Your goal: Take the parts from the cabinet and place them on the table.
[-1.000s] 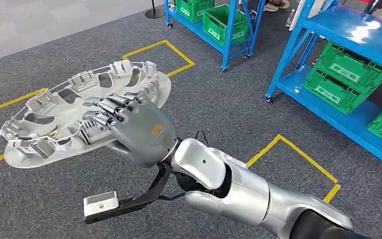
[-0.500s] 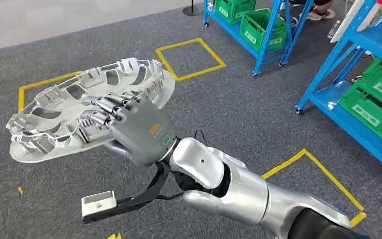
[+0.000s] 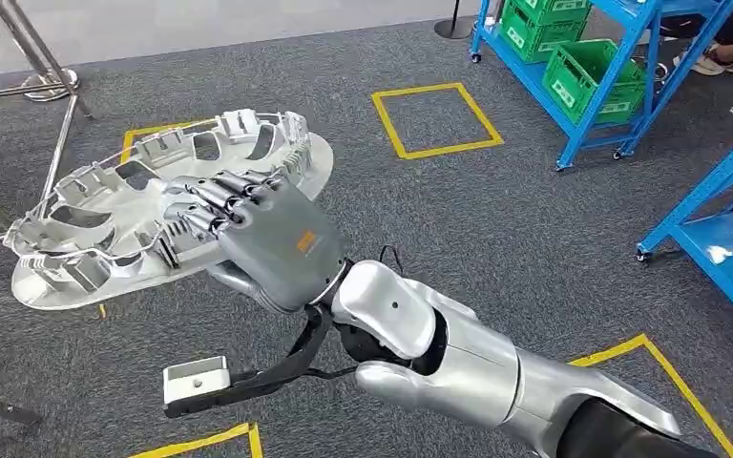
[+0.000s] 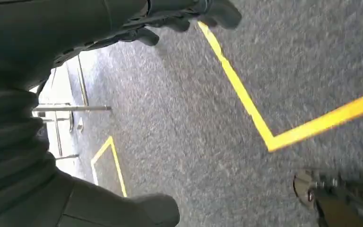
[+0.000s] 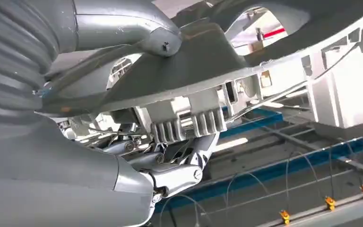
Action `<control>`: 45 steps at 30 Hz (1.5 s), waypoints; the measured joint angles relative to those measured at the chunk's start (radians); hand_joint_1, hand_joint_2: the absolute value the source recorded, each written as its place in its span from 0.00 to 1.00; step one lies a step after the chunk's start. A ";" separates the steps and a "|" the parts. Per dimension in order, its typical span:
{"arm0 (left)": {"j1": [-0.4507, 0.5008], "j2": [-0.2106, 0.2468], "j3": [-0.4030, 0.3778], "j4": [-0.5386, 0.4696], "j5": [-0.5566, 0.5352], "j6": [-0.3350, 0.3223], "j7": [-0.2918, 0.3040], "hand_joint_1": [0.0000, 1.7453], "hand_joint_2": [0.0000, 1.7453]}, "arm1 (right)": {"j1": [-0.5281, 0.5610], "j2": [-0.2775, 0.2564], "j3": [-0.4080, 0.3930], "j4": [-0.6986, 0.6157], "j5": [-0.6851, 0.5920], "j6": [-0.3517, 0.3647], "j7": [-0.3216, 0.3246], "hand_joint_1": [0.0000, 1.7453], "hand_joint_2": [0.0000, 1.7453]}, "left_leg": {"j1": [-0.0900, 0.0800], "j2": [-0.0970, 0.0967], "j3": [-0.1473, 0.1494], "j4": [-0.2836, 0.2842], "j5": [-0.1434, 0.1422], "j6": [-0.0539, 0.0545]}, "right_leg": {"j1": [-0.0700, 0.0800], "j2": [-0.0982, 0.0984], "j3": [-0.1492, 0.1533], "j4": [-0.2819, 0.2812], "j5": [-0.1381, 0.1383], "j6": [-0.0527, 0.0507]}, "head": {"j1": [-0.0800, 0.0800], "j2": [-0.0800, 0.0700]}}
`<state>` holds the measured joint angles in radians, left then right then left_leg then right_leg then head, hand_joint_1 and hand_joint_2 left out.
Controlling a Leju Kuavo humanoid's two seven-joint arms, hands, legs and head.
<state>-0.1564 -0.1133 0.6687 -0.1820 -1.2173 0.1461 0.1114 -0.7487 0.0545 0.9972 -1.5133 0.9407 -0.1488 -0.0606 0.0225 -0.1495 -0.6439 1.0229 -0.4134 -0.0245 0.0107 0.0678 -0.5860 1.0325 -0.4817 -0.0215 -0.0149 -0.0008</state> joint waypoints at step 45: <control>-0.012 0.010 0.000 0.000 0.013 -0.007 -0.006 0.00 1.00 | 0.003 0.024 0.014 0.024 0.009 -0.018 -0.013 1.00 1.00 | -0.003 0.202 0.025 0.016 -0.034 -0.007 | 0.004 -0.191 0.010 -0.005 -0.002 0.006 | -0.003 0.000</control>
<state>-0.1681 -0.1030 0.6691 -0.1823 -1.2043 0.1392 0.1053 -0.7461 0.0786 1.0113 -1.4893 0.9499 -0.1671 -0.0736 0.0197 0.0529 -0.6193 1.0392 -0.4473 -0.0313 0.0144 -0.1228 -0.5760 1.0272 -0.4832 -0.0158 -0.0183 -0.0008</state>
